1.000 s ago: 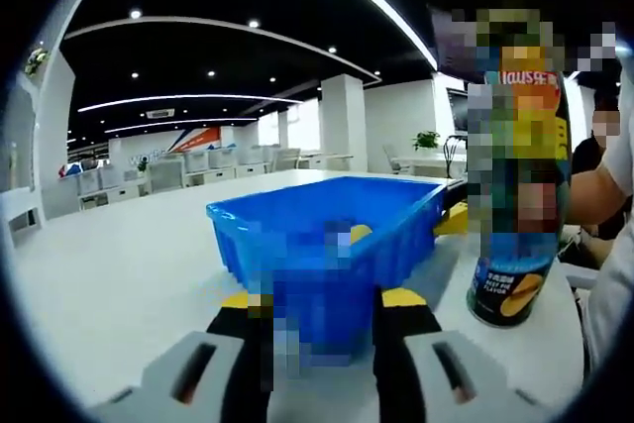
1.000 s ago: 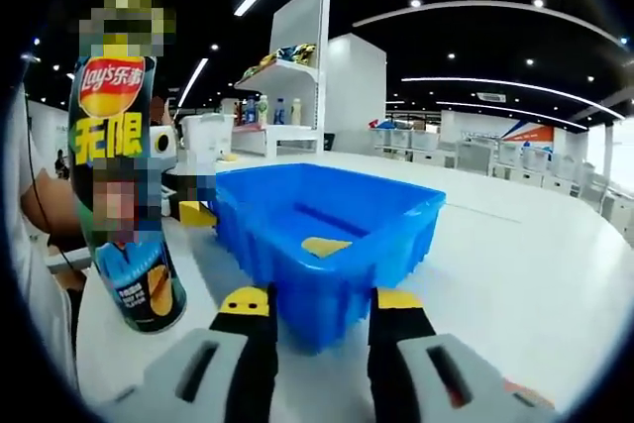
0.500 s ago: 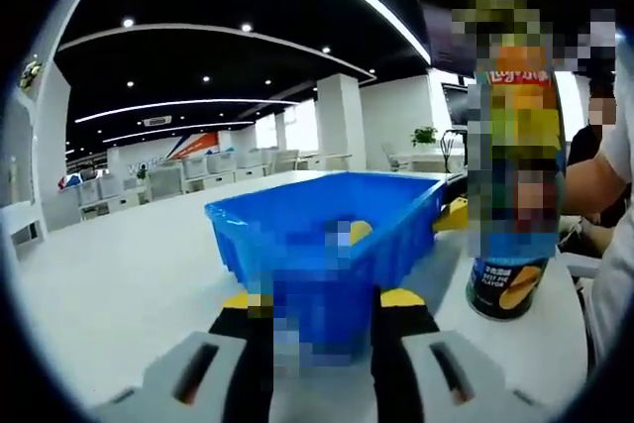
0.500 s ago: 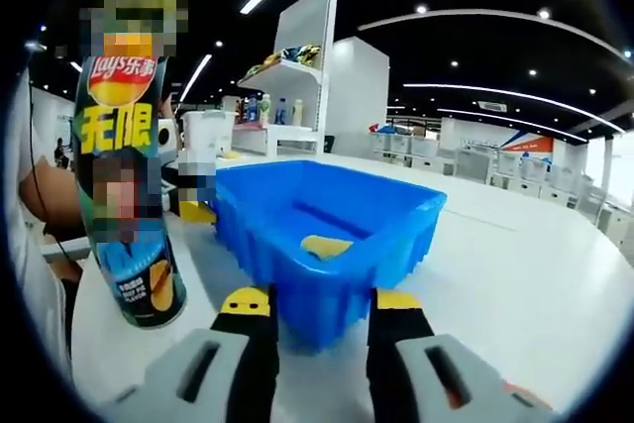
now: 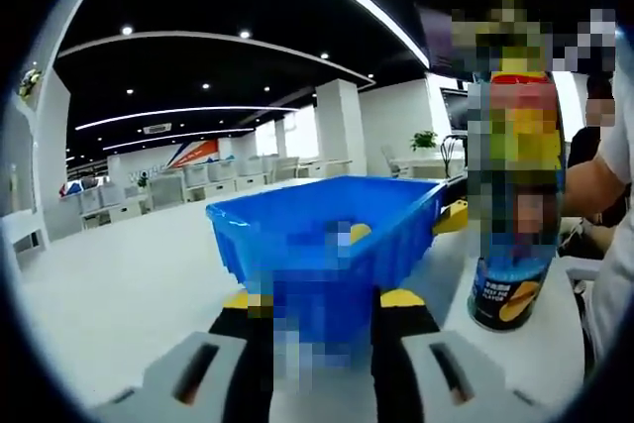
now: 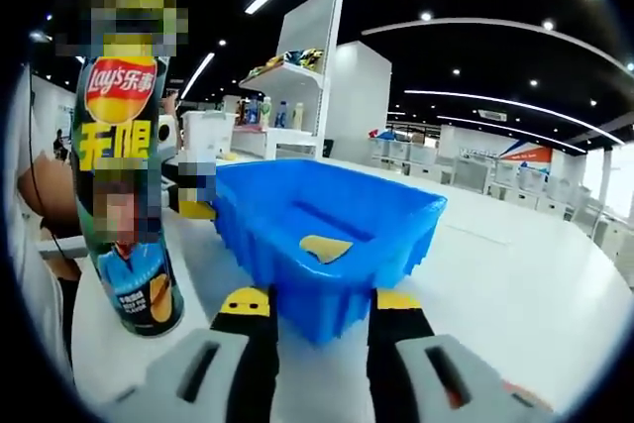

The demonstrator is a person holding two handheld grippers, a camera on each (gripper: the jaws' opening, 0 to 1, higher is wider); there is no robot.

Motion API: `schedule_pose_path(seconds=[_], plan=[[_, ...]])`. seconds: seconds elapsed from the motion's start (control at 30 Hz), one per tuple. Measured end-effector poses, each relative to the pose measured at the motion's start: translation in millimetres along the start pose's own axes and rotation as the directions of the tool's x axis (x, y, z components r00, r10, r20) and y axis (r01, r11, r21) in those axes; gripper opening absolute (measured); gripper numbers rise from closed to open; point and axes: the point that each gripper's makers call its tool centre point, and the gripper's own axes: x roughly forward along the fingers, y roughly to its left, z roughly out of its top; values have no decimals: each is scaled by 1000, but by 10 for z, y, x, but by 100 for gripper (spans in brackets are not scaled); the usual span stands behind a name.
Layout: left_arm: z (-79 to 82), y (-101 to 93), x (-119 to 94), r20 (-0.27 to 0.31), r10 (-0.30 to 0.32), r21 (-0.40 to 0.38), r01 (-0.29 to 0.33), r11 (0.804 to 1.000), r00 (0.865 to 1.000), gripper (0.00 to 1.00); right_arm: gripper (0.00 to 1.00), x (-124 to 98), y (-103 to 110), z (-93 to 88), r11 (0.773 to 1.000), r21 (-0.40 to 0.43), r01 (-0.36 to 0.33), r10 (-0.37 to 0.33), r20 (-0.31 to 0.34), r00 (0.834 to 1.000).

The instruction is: Open the lid of the chip container on the table, take out the chips, place them into the box in front of the container, and close the lid

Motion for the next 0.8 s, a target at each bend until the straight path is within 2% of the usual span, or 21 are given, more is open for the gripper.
schedule_pose_path(seconds=[0.23, 0.5, 0.8], plan=[[124, 109, 100, 8, 5, 16, -5, 1000, 1000, 36, 33, 61, -109, 150, 999, -37, 6, -6, 10, 1000], [245, 271, 268, 12, 11, 20, -11, 1000, 1000, 36, 33, 218, -342, 271, 998, -67, 14, -13, 16, 1000], [292, 438, 498, -2, 8, 39, -8, 999, 1000, 36, 33, 405, -582, 279, 998, -59, 16, -16, 9, 1000]])
